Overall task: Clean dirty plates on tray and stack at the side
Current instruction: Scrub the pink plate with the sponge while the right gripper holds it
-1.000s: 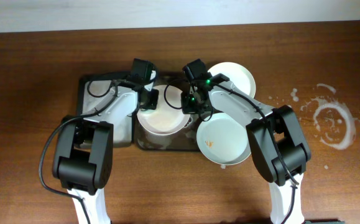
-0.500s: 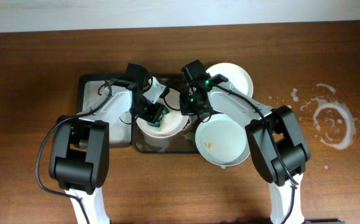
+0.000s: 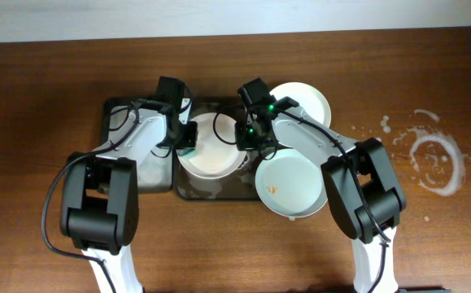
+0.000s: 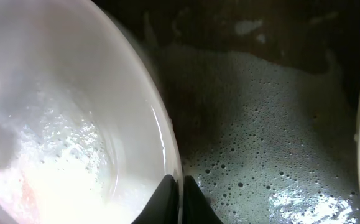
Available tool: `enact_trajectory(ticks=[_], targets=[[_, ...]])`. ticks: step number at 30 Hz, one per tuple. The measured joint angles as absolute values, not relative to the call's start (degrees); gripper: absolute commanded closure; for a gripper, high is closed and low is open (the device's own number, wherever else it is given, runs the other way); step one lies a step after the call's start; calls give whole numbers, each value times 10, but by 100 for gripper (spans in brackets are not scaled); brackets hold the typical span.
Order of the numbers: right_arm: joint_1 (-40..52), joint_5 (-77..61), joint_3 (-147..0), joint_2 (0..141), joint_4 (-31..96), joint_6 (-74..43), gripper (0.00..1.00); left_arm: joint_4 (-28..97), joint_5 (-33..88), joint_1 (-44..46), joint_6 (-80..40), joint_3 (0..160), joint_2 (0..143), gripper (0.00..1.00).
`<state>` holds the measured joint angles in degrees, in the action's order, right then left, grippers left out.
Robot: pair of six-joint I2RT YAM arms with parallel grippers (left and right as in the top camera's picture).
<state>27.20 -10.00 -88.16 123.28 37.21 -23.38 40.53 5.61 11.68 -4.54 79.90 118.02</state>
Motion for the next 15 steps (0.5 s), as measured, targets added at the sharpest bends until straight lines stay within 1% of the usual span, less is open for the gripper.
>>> enact_trajectory(ticks=[3, 7, 9, 11, 15], targets=[[272, -100, -882, 1233, 373, -234, 93, 436, 171, 103, 44, 793, 1180, 99], [272, -99, -882, 1233, 374, -234, 93, 414, 221, 100, 82, 783, 1182, 99], [272, -99, -882, 1233, 374, -234, 93, 377, 229, 102, 63, 779, 1184, 99], [272, -99, -882, 1233, 374, -234, 93, 342, 195, 109, 5, 779, 1185, 99], [272, -100, -882, 1233, 373, -233, 93, 344, 143, 117, -73, 790, 1184, 99]])
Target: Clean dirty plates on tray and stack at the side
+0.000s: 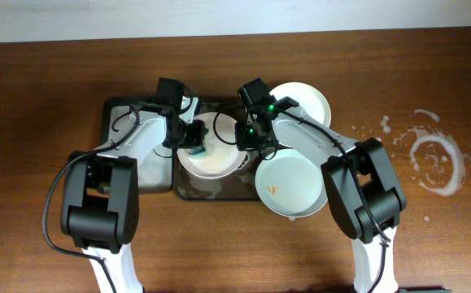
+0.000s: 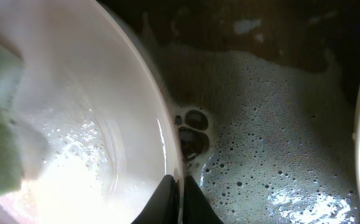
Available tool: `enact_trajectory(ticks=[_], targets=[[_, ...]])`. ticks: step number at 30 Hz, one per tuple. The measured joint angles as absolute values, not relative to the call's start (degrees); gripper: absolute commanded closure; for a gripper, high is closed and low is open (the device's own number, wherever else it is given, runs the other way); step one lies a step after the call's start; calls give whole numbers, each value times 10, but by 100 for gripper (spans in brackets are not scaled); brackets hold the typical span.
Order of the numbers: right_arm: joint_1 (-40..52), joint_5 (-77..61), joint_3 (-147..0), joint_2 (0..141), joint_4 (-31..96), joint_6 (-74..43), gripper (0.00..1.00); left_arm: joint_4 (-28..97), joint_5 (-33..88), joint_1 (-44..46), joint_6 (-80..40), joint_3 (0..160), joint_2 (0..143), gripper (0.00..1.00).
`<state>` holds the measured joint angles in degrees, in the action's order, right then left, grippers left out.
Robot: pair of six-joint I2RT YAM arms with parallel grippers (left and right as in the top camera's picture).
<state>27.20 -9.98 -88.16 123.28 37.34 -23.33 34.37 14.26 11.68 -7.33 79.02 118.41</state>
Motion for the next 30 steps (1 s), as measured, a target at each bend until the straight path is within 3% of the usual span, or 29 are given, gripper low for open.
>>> enact_trajectory(ticks=[6, 7, 8, 10, 15, 21, 30], targets=[[270, -113, -882, 1233, 375, -236, 95, 503, 99, 112, -90, 885, 1216, 99], [269, -120, -882, 1233, 378, -236, 90, 523, 110, 111, -82, 900, 1220, 99], [265, -132, -882, 1233, 383, -236, 75, 546, 128, 110, -70, 921, 1222, 99], [257, -153, -882, 1232, 395, -232, 55, 574, 148, 111, -55, 961, 1222, 99], [209, -208, -882, 1138, 403, -200, 31, 613, 162, 111, -37, 1024, 1222, 99], [129, -190, -883, 998, 446, -188, 31, 632, 163, 112, -25, 1061, 1222, 99], [62, -112, -883, 1103, 507, -185, 37, 569, 112, 187, -27, 1066, 1222, 99]])
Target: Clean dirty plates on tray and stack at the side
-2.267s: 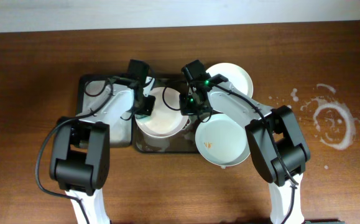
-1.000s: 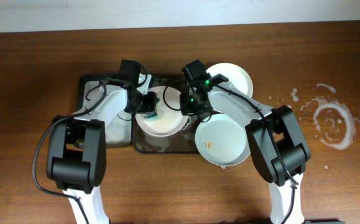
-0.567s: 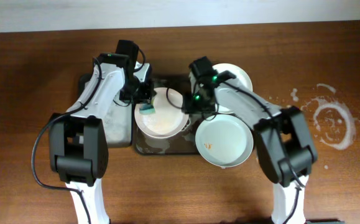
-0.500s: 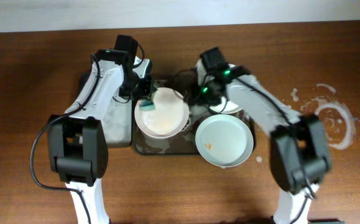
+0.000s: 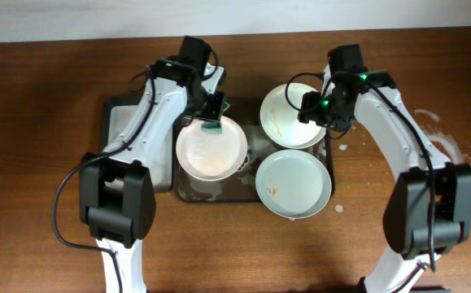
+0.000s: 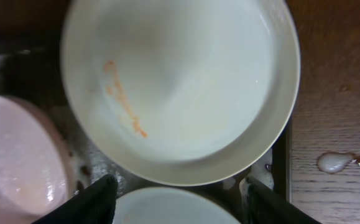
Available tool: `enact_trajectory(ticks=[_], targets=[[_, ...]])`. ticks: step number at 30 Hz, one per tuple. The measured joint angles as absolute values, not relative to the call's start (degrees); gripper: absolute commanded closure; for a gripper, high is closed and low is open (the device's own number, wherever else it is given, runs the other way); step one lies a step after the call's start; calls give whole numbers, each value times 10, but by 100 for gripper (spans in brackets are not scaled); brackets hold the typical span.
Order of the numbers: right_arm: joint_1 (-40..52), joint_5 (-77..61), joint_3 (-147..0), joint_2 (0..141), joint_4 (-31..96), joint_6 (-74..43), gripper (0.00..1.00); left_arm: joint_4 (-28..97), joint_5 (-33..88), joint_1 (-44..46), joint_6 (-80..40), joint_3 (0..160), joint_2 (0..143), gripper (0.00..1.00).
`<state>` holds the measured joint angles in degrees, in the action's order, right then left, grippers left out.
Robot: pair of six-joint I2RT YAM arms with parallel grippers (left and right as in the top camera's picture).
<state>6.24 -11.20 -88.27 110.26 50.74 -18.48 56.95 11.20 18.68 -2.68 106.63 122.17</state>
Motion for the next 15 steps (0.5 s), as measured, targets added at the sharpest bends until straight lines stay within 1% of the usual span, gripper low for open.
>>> enact_trajectory(ticks=[1, 4, 7, 10, 11, 15], targets=[[61, -112, -883, 1110, 508, -184, 36, 559, 95, 196, -30, 1066, 1222, 99], [46, -111, -883, 1114, 508, -182, 42, 537, 70, 212, -37, 1066, 1222, 99], [40, -159, -883, 1114, 505, -176, 42, 535, 61, 213, -44, 1066, 1222, 99], [71, -190, -883, 1114, 488, -173, 42, 536, 56, 203, -53, 1066, 1219, 99], [99, -200, -883, 1114, 481, -173, 42, 538, 55, 193, -56, 1066, 1211, 99], [172, -212, -883, 1133, 446, -180, 43, 548, 51, 147, -59, 1066, 1138, 99]])
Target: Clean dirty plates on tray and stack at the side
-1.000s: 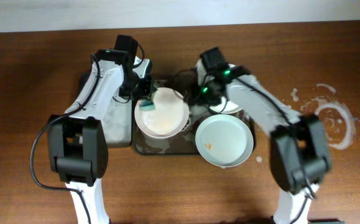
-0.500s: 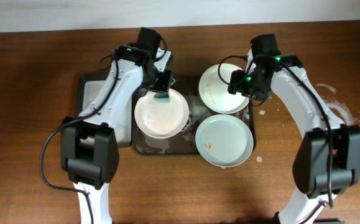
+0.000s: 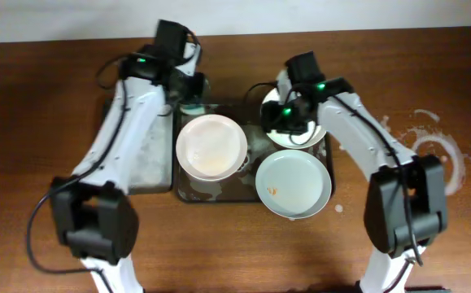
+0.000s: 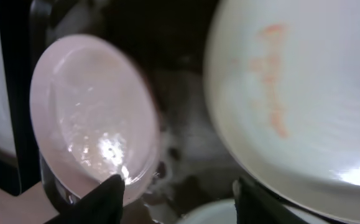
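Three plates lie on the dark tray (image 3: pixel 137 167). A soapy, pinkish one (image 3: pixel 211 146) (image 4: pixel 92 134) is in the middle. A white plate with a small orange spot (image 3: pixel 294 181) sits at the front right. An orange-streaked plate (image 3: pixel 312 130) (image 4: pixel 291 106) is at the far right, partly under my right arm. My right gripper (image 3: pixel 286 115) (image 4: pixel 178 202) hangs open over the gap between the soapy and streaked plates, holding nothing. My left gripper (image 3: pixel 188 96) is at the tray's far edge, beyond the soapy plate, with a bit of teal sponge (image 3: pixel 190 107) in it.
Suds and dirty water cover the tray floor (image 4: pixel 186 137) between the plates. A ring of white foam (image 3: pixel 434 155) lies on the wooden table at the right. The tray's left section (image 3: pixel 150 175) holds grey water.
My right gripper, still open, moved left from the streaked plate's right side to its left edge. My left gripper moved with the sponge from the soapy plate's far rim back to the tray's far edge.
First my right gripper was shut on the soapy plate's rim while my left was at the plate. Then the sponge lay inside that plate. Later my right gripper had let go and hung open over the streaked plate. Now both grippers are off the soapy plate.
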Available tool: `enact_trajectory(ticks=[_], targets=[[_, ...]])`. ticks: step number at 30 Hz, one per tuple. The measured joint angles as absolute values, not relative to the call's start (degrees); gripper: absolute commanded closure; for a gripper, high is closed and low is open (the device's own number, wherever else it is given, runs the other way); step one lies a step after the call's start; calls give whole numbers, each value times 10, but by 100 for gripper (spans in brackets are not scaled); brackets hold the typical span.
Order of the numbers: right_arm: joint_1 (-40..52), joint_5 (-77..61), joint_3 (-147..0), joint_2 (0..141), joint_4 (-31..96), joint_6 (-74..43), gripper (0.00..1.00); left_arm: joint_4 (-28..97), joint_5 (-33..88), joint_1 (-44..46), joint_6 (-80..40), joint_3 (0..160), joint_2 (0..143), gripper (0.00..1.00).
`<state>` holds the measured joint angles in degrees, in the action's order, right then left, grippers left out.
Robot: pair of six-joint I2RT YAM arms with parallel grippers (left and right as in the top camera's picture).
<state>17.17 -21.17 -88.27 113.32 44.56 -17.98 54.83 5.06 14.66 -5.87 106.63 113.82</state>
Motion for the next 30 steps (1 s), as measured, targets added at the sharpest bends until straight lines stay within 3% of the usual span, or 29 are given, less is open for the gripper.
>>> enact_trajectory(ticks=[5, 8, 13, 16, 25, 30], targets=[[227, -214, -883, 1210, 404, -194, 47, 587, 49, 128, -64, 1074, 1091, 99], [241, -216, -883, 1235, 397, -198, 61, 605, 49, 129, -65, 1074, 1091, 99], [255, -206, -883, 1235, 391, -223, 67, 610, 49, 128, -67, 1074, 1091, 99], [273, -174, -882, 1236, 387, -237, 96, 611, 49, 127, -67, 1074, 1091, 99], [268, -159, -881, 1220, 402, -251, 96, 613, 49, 127, -67, 1074, 1091, 99], [218, -6, -879, 1017, 478, -251, 96, 612, 49, 127, -67, 1074, 1091, 99]])
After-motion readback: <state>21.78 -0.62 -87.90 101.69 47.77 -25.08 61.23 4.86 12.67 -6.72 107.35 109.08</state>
